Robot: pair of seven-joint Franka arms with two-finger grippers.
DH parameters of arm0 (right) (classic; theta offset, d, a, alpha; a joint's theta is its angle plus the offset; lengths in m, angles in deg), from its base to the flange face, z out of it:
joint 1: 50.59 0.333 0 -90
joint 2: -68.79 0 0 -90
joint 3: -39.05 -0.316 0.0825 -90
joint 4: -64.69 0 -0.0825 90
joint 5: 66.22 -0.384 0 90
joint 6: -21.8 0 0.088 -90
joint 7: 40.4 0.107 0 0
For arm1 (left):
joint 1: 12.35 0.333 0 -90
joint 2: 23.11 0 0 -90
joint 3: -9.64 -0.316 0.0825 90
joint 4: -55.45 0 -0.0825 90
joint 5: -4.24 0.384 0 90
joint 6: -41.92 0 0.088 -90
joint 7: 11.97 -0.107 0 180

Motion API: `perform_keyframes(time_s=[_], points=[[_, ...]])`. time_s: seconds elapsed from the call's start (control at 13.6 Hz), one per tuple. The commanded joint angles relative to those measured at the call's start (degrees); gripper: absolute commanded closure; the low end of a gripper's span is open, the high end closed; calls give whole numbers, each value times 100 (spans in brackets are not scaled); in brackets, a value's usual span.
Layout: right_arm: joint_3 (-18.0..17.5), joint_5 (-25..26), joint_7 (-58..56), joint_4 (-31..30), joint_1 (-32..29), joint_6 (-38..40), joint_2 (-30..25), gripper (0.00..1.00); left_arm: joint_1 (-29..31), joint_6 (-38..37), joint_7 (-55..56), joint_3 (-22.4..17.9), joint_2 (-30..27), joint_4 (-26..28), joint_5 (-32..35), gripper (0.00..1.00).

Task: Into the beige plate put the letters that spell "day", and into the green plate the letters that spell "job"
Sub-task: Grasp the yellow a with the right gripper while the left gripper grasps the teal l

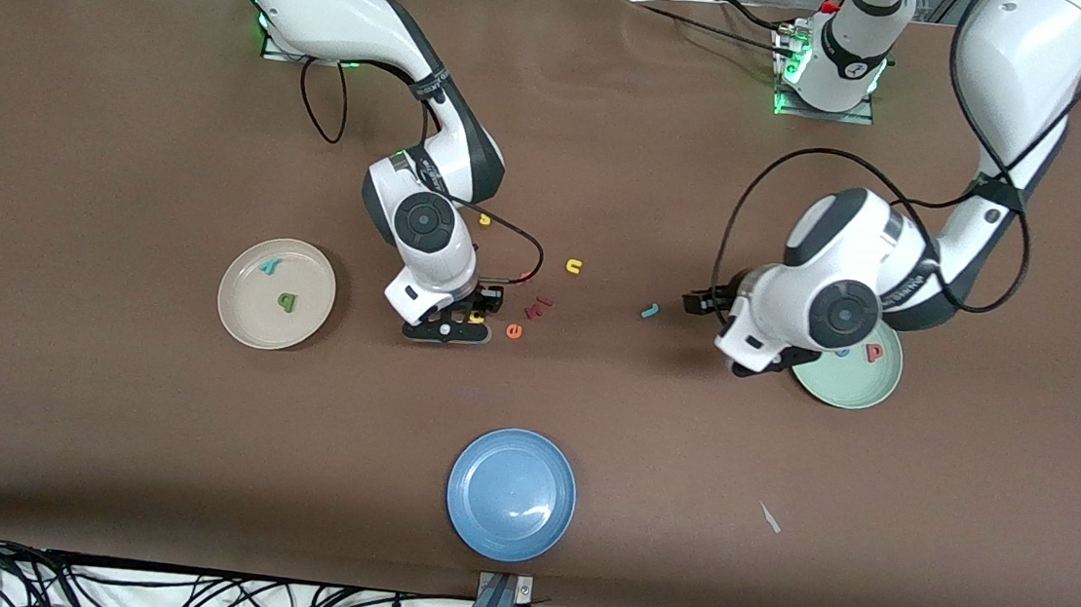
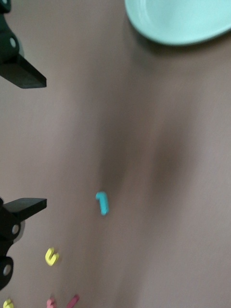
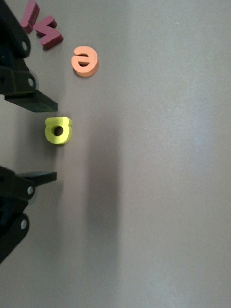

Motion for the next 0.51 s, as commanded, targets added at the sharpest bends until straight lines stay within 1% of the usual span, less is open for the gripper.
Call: perform_keyframes(time_s=[0.0, 0.15, 0.29, 0.37, 0.44], points=[[-21, 78, 135, -16, 27, -269, 157, 42, -302, -55, 191, -87, 349, -253, 165, 0], [-21, 95, 126, -16, 27, -304, 174, 42, -434, 68, 278, -123, 525, -305, 148, 1], [-21, 122, 135, -16, 54, -374, 218, 55, -654, 707, 331, -236, 551, -244, 226, 1], [-21, 122, 135, -16, 54, -384, 245, 63, -768, 1111, 375, -324, 595, -209, 383, 1], [-21, 113, 126, -16, 54, -375, 236, 77, -812, 1463, 410, -334, 639, -113, 455, 1]])
